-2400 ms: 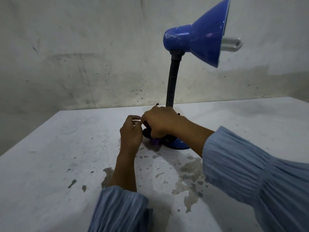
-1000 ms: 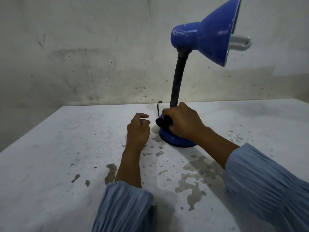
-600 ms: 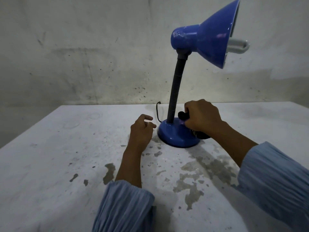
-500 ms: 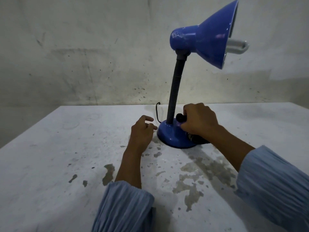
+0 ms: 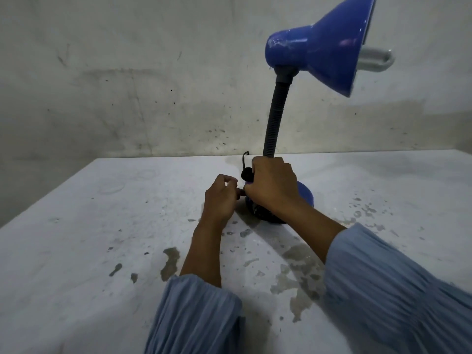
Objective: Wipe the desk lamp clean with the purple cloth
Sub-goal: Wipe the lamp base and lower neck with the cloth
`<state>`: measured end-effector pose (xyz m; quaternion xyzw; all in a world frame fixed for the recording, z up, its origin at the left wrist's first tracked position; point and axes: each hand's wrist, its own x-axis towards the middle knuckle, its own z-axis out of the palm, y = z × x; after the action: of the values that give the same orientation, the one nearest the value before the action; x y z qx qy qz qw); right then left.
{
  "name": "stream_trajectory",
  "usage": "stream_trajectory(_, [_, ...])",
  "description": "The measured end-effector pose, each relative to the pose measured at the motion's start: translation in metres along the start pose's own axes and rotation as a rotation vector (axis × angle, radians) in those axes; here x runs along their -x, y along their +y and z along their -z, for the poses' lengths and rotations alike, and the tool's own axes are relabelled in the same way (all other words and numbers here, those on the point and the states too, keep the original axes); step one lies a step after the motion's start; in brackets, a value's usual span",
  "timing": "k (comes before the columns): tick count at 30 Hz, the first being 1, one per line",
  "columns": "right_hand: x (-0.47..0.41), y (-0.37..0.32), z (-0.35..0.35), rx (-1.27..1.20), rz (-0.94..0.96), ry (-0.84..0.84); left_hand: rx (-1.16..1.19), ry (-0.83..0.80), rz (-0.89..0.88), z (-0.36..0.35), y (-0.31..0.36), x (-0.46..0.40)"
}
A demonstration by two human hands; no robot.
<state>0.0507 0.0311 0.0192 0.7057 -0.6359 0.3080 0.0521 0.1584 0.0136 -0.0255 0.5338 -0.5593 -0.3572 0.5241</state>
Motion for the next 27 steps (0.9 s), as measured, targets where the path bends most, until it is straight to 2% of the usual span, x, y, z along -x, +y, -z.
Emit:
stream_trajectory(4, [-0.006,-0.01,-0.003,0.018,0.0,-0.005,-0.024,0.019,0.019,0.002,-0.001,-0.002])
stream_trajectory(10, [-0.015,-0.017,-0.012,0.119,0.012,-0.002,-0.115,0.165,-0.091,0.005,-0.002,-0.002])
stream_trajectory(20, [0.001,0.011,-0.001,0.099,0.104,0.016,-0.104,0.096,-0.086,0.001,0.002,0.001])
stream_trajectory(27, [-0.007,0.042,0.027,0.093,-0.08,-0.107,-0.165,0.016,-0.119,-0.005,-0.001,0.001])
